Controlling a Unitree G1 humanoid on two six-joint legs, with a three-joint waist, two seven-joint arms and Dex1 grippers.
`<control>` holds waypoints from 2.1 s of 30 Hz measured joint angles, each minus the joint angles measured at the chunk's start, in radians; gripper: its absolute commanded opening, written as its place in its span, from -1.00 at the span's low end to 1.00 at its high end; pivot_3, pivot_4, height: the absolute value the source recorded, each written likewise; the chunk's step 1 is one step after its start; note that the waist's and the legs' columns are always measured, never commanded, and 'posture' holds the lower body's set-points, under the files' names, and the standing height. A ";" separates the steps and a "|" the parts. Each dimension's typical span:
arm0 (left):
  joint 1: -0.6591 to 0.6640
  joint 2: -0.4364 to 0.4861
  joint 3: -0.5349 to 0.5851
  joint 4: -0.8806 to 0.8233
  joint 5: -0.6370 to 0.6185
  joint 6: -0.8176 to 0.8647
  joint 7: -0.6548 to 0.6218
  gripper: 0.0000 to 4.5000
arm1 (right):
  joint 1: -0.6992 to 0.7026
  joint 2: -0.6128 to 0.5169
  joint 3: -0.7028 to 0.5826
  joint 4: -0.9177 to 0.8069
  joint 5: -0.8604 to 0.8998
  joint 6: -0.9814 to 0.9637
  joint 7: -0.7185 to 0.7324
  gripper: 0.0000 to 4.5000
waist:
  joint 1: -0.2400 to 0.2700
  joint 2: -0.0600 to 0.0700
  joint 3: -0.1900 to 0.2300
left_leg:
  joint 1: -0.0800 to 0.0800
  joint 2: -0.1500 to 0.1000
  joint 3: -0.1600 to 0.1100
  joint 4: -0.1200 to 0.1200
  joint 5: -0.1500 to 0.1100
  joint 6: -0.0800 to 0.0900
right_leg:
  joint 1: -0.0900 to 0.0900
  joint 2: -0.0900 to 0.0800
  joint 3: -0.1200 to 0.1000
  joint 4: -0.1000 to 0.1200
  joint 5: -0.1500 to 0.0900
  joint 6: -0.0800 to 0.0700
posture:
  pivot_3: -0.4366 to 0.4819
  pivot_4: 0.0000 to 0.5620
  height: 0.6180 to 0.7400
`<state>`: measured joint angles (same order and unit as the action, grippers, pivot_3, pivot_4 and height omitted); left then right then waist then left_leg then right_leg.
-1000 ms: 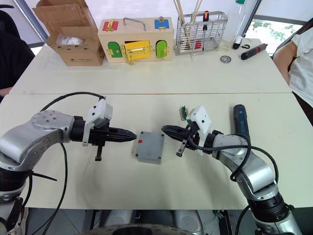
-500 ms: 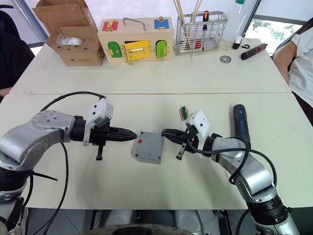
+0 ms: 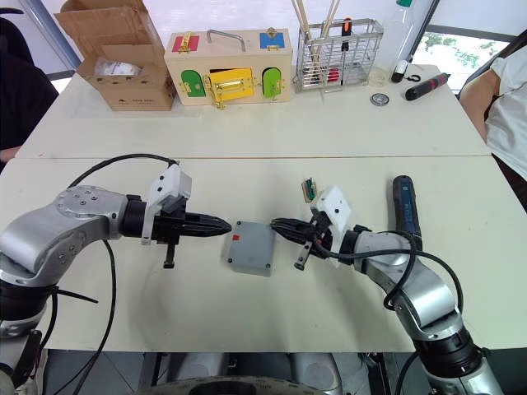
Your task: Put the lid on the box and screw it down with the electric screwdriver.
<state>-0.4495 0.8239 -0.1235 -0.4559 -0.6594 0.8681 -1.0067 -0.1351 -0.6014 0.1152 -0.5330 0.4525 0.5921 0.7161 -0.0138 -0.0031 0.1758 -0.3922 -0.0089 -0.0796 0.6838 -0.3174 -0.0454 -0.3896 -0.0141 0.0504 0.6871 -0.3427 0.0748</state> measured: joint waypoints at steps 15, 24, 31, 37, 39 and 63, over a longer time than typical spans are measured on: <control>0.000 0.000 0.000 0.000 -0.006 0.000 0.009 -1.00 | -0.018 -0.001 0.037 0.047 -0.058 -0.048 0.018 -0.99 | -0.001 0.000 0.000 | 0.000 0.000 0.000 0.000 0.000 0.000 | 0.000 0.000 0.000 0.000 0.000 0.000 | -0.05 -0.47 1.00; 0.002 -0.007 0.000 0.001 -0.006 -0.002 0.007 -1.00 | -0.021 -0.010 0.018 0.037 -0.051 -0.027 0.023 0.44 | 0.000 0.000 0.000 | 0.000 0.000 0.000 0.000 0.000 0.000 | 0.000 0.000 0.000 0.000 0.000 0.000 | -0.05 -0.47 1.00; -0.009 -0.034 -0.001 0.006 -0.007 -0.020 -0.017 -1.00 | -0.052 -0.069 -0.140 -0.090 0.110 0.132 0.005 0.44 | 0.001 0.000 0.000 | 0.000 0.000 0.000 0.000 0.000 0.000 | 0.000 0.000 0.000 0.000 0.000 0.000 | -0.05 -0.47 1.00; -0.068 -0.052 -0.006 0.000 -0.031 -0.028 -0.055 -1.00 | -0.110 -0.182 -0.466 -0.061 0.431 0.430 -0.091 0.81 | 0.004 0.000 0.000 | 0.000 0.000 0.000 0.000 0.000 0.000 | 0.001 -0.001 0.000 -0.001 0.000 0.000 | -0.05 -0.47 1.00; -0.081 -0.052 -0.014 -0.007 -0.029 -0.043 -0.075 -1.00 | -0.110 -0.287 -0.550 0.013 0.457 0.512 -0.095 0.99 | 0.004 0.000 0.000 | 0.000 -0.001 0.001 0.000 0.000 0.001 | 0.001 -0.001 0.000 -0.001 0.000 0.000 | -0.05 -0.47 1.00; -0.005 -0.126 -0.098 -0.005 0.072 -0.149 -0.045 -1.00 | -0.495 -0.699 0.029 0.739 0.470 1.017 -0.103 0.99 | 0.001 0.002 0.000 | -0.001 0.001 0.004 0.000 -0.001 0.002 | -0.002 0.000 0.003 0.000 0.000 0.000 | -0.05 -0.47 1.00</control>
<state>-0.4541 0.6983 -0.2217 -0.4612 -0.5874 0.7190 -1.0516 -0.6298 -1.3000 0.1445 0.2058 0.9229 1.6089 0.6128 -0.0125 -0.0016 0.1755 -0.3931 -0.0079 -0.0755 0.6841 -0.3184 -0.0433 -0.3914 -0.0136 0.0530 0.6869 -0.3427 0.0747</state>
